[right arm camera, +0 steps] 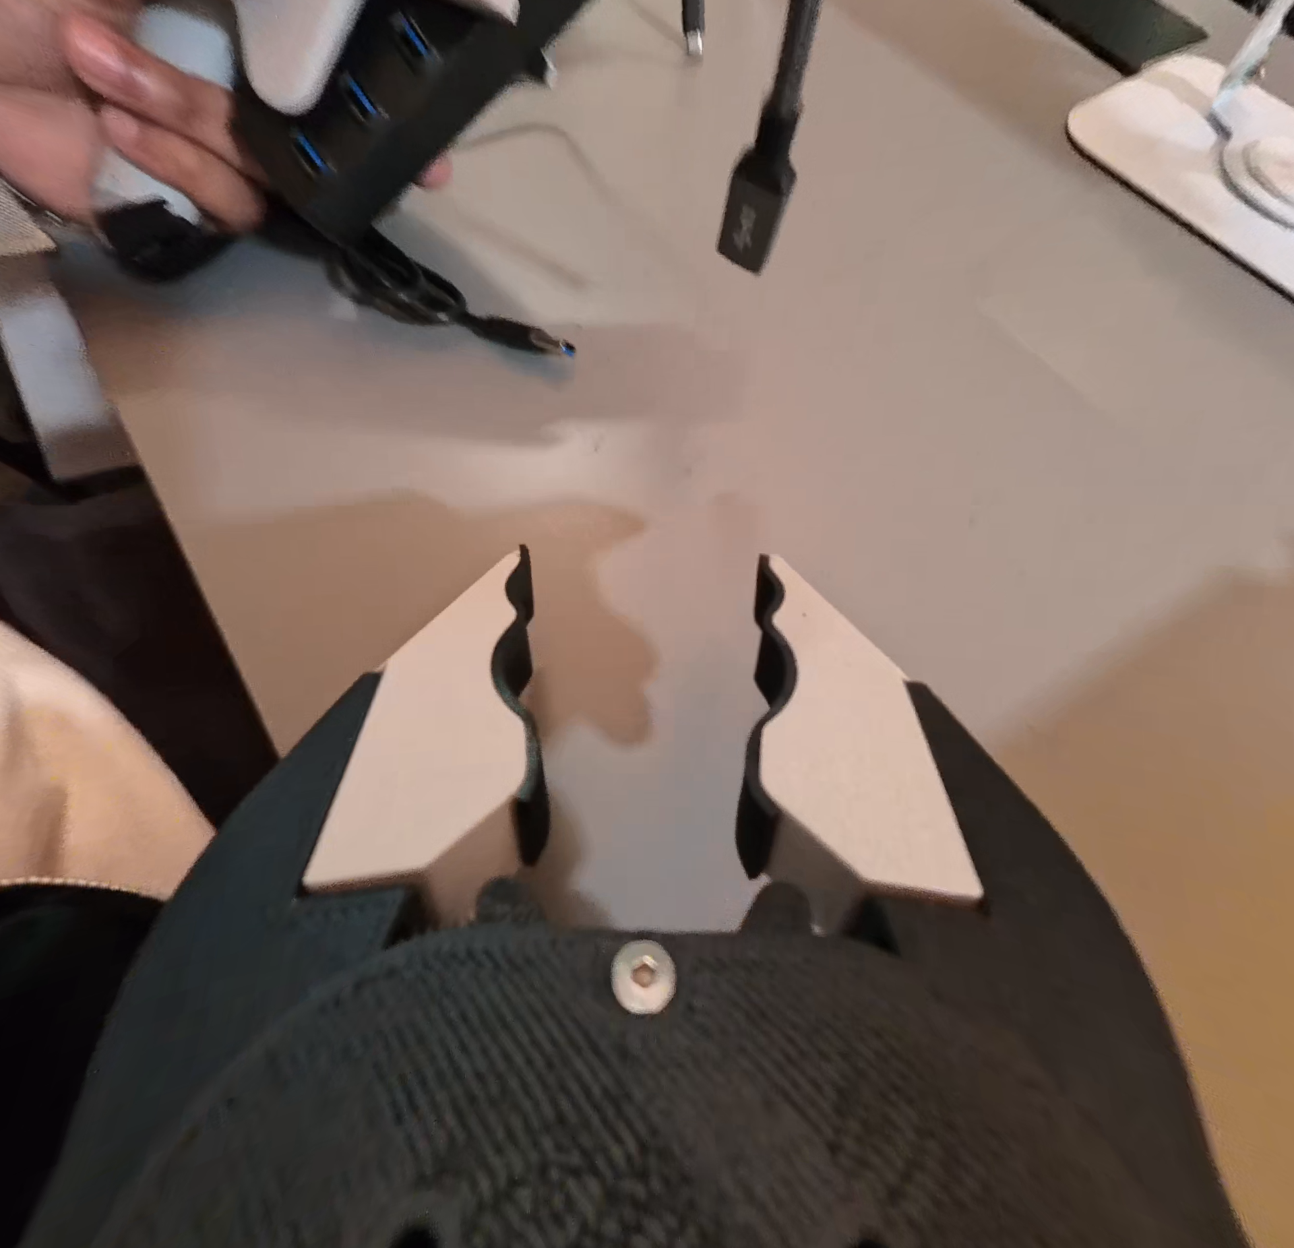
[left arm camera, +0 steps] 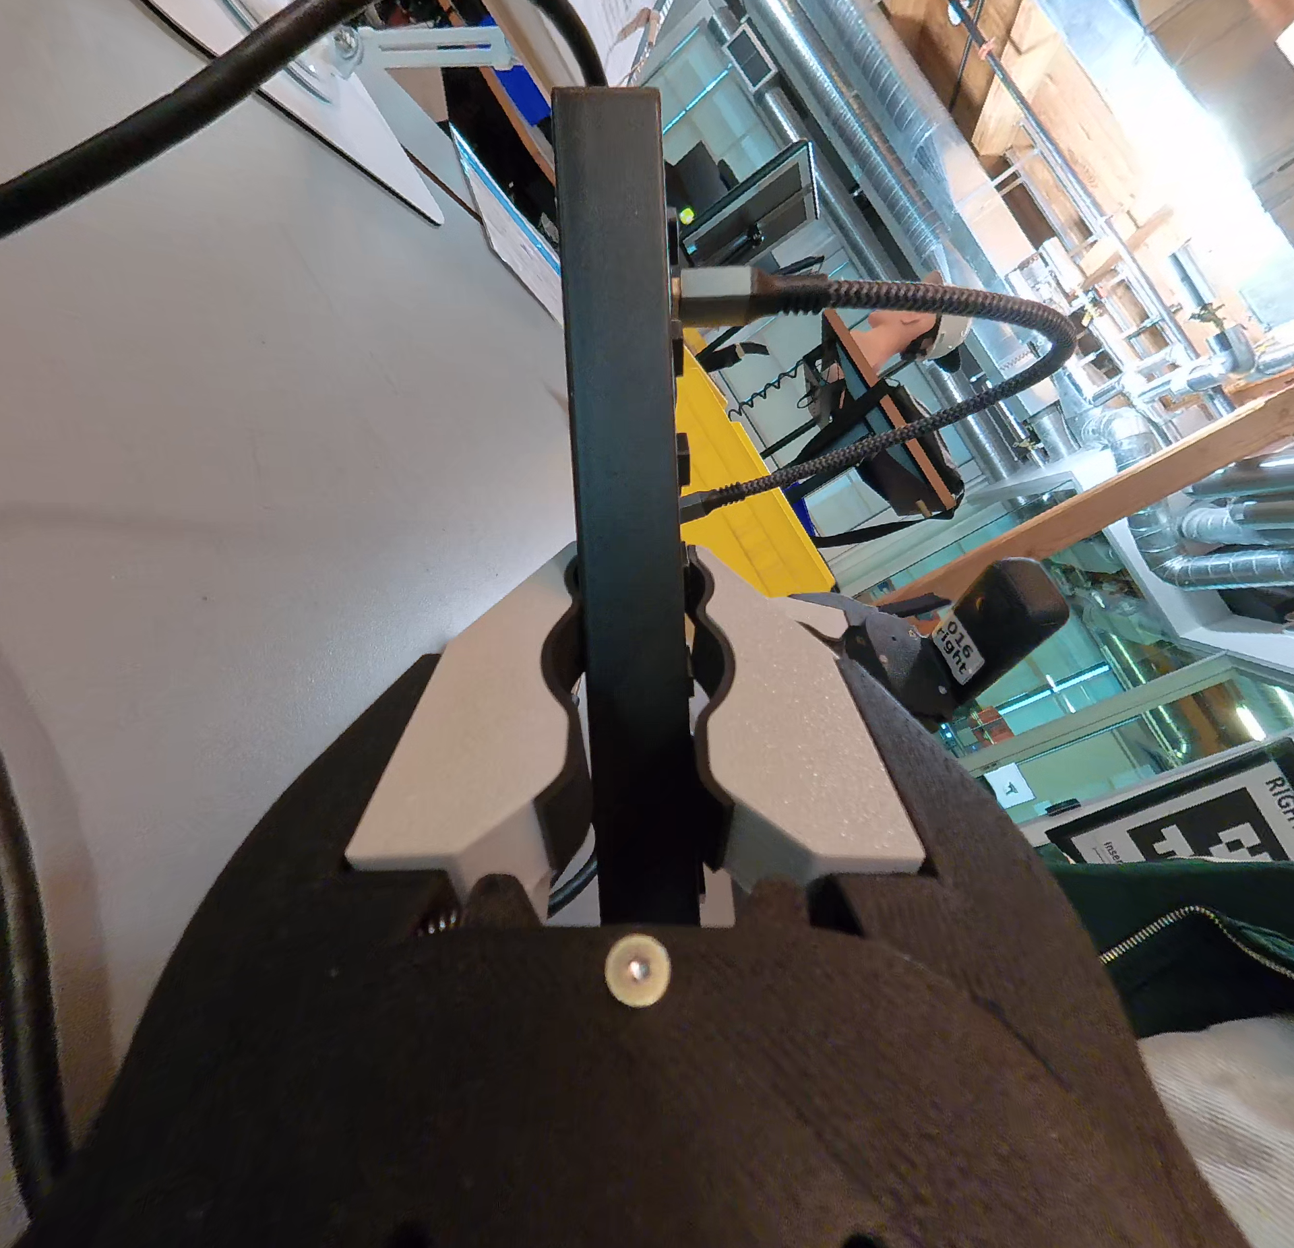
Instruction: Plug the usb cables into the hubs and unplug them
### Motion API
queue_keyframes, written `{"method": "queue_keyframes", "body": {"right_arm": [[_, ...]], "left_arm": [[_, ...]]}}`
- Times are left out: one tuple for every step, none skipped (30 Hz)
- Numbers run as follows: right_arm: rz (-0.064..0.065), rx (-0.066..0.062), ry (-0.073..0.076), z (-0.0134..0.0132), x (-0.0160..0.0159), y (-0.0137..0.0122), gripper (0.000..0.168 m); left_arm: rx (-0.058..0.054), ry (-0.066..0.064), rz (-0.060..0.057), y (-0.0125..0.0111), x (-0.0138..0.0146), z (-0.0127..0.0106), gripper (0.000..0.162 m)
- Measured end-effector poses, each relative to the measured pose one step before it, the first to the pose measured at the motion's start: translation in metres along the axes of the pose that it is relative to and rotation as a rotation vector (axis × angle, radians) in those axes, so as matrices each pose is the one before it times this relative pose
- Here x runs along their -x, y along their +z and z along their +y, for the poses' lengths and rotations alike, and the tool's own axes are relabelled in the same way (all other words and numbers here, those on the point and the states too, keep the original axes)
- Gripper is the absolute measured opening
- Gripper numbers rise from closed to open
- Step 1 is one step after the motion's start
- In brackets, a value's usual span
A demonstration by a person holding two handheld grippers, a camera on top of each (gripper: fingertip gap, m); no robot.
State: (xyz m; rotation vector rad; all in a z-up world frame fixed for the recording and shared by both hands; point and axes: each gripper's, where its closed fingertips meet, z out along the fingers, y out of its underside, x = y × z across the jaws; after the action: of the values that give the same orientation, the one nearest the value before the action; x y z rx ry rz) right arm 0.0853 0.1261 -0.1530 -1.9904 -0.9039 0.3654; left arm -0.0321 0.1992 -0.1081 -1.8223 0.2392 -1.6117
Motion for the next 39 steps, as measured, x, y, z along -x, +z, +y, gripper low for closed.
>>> {"method": "queue_keyframes", "body": {"right_arm": [[-0.0154,-0.0248,0.0006,-0.0051,0.00362,-0.00065,0.063],[-0.0068,-0.0189,-0.0031,-0.00395,0.0026,-0.00012,0.062],[0.0058,-0.0108,-0.0058,-0.00225,0.00077,0.0003,0.061],[0.0109,-0.0039,-0.0077,-0.001,-0.00005,0.00066,0.06],[0.0059,-0.0021,-0.0077,-0.00102,0.00071,0.00095,0.058],[-0.0008,-0.0047,-0.004,-0.00177,0.00179,0.00098,0.058],[-0.0079,-0.0109,0.0021,-0.00334,0.00277,0.00091,0.056],[-0.0166,-0.0193,0.0071,-0.00558,0.00406,0.00056,0.054],[-0.0224,-0.0279,0.0087,-0.00792,0.00496,0.00033,0.051],[-0.0251,-0.0334,0.0063,-0.00989,0.00551,0.00018,0.046],[-0.0267,-0.0339,0.0005,-0.011,0.00576,0.00061,0.038],[-0.021,-0.0305,-0.0064,-0.01147,0.00469,0.00124,0.027],[-0.0104,-0.0256,-0.0136,-0.0115,0.00307,0.00207,0.009],[-0.0036,-0.0248,-0.0185,-0.01224,0.00204,0.00323,0.0],[-0.0078,-0.0249,-0.0232,-0.01314,0.00269,0.00469,0.0],[-0.0173,-0.021,-0.0311,-0.01367,0.00437,0.00614,0.0],[-0.0191,-0.0174,-0.0394,-0.01399,0.00476,0.00777,0.0],[-0.0195,-0.0151,-0.0457,-0.01489,0.00469,0.00925,0.0],[-0.0222,-0.0144,-0.0472,-0.01598,0.00462,0.01054,0.01],[-0.0236,-0.0163,-0.0434,-0.01718,0.00407,0.01203,0.018],[-0.0264,-0.0182,-0.0388,-0.01764,0.00375,0.01352,0.022],[-0.0329,-0.0138,-0.0371,-0.01635,0.00419,0.01533,0.025],[-0.041,0.0007,-0.0404,-0.01322,0.00504,0.01735,0.028],[-0.042,0.0207,-0.0497,-0.0094,0.00475,0.01869,0.029],[-0.0287,0.0372,-0.061,-0.00612,0.00226,0.01933,0.029],[-0.0117,0.0461,-0.0694,-0.00433,-0.00069,0.019,0.029],[-0.0055,0.0438,-0.0729,-0.00448,-0.00187,0.01824,0.029],[-0.0089,0.0304,-0.0684,-0.00616,-0.00174,0.01702,0.029],[-0.0158,0.0146,-0.0574,-0.00791,-0.00134,0.01571,0.03],[-0.0306,0.0056,-0.0452,-0.00861,0.00025,0.01512,0.031],[-0.0501,0.0072,-0.0329,-0.00798,0.00255,0.01483,0.032],[-0.0596,0.014,-0.0187,-0.00646,0.00322,0.0148,0.032],[-0.0653,0.0181,-0.0068,-0.00511,0.00343,0.01484,0.03],[-0.074,0.0202,0.0021,-0.00374,0.00425,0.01502,0.029],[-0.0774,0.0254,0.0094,-0.00191,0.00434,0.01531,0.028],[-0.0809,0.0367,0.0108,0.00094,0.0046,0.01562,0.028],[-0.073,0.0573,0.0072,0.00443,0.00295,0.01556,0.027],[-0.0376,0.0776,0.0003,0.00722,-0.00283,0.01471,0.028],[0.0014,0.0802,-0.0106,0.00791,-0.00856,0.01306,0.028]], "left_arm": [[-0.0029,-0.0039,0.0019,-0.00028,0.00011,-0.00044,0.023],[-0.0031,-0.0053,0.002,-0.00029,0.00029,-0.00053,0.023],[-0.0027,-0.0059,0.0023,-0.00032,0.00028,-0.00042,0.023],[-0.0031,-0.0059,0.0022,-0.00039,0.00031,-0.00051,0.023],[-0.0032,-0.0056,0.0024,-0.00032,0.00014,-0.0005,0.023],[-0.003,-0.0052,0.0021,-0.00015,0.0001,-0.00047,0.023],[-0.003,-0.0043,0.0003,0.00001,0.0005,-0.00059,0.023],[-0.0034,-0.0028,-0.0025,0.00013,0.00089,-0.00067,0.023],[-0.0023,-0.0016,-0.0024,0.00016,0.00086,-0.00055,0.023],[-0.0014,-0.0005,-0.0017,0.00028,0.00063,-0.00046,0.023],[-0.0011,0.0002,-0.0016,0.00032,0.00051,-0.00037,0.023],[0.0003,0.0002,-0.0007,0.00045,0.00039,-0.00019,0.023],[0.0015,-0.0009,0.0,0.00048,0.00042,0.00006,0.023],[0.0029,-0.0023,0.001,0.00051,0.00037,0.00032,0.023],[0.0049,-0.0037,0.0028,0.00041,0.00008,0.00051,0.023],[0.0046,-0.0043,0.0033,0.0003,0.00002,0.00056,0.023],[0.0013,-0.0026,0.0013,0.00005,0.00017,0.00009,0.023],[-0.0012,-0.001,0.0011,-0.00007,-0.00005,-0.00025,0.023],[0.0001,-0.0016,0.0028,-0.00016,-0.00016,0.00004,0.023],[0.0003,-0.0021,0.0021,-0.00005,-0.00007,0.00001,0.023],[-0.0009,-0.0009,0.0001,0.0,0.00008,-0.00018,0.023],[-0.0013,-0.0001,-0.0003,-0.0001,0.00015,-0.00019,0.023],[-0.0024,0.001,-0.0011,-0.00009,0.00008,-0.0003,0.023],[-0.0009,0.0,0.0006,-0.00012,-0.00005,-0.00019,0.023],[0.0005,-0.0017,0.0017,-0.0001,-0.00012,0.00007,0.023],[-0.0012,-0.0011,0.0007,-0.00007,-0.00001,-0.00025,0.023],[-0.0012,-0.001,0.001,-0.00007,0.00005,-0.00021,0.023],[-0.0004,-0.0017,0.001,-0.00009,0.00005,-0.00017,0.023],[-0.0005,-0.0015,0.0002,0.00005,0.0002,-0.00022,0.023],[-0.0002,-0.0022,-0.0018,0.00032,0.00064,-0.0003,0.023],[0.0001,-0.0014,-0.0045,0.00043,0.00102,-0.00036,0.023],[0.0015,0.0001,-0.002,0.00073,0.0007,-0.0004,0.023],[0.0025,0.0003,0.0023,0.0007,0.00017,-0.00034,0.023],[0.0011,-0.0004,0.0034,0.0006,0.00009,-0.00055,0.023],[-0.0002,-0.0023,0.0034,0.00044,0.00022,-0.0008,0.023],[-0.0016,-0.0039,0.0041,0.00024,0.00006,-0.00072,0.023],[-0.0022,-0.0046,0.0045,0.0,0.00002,-0.00091,0.023],[-0.0022,-0.0051,0.0047,-0.00027,-0.00005,-0.00077,0.023],[-0.0024,-0.0065,0.0041,-0.0002,-0.00004,-0.00065,0.023]]}}
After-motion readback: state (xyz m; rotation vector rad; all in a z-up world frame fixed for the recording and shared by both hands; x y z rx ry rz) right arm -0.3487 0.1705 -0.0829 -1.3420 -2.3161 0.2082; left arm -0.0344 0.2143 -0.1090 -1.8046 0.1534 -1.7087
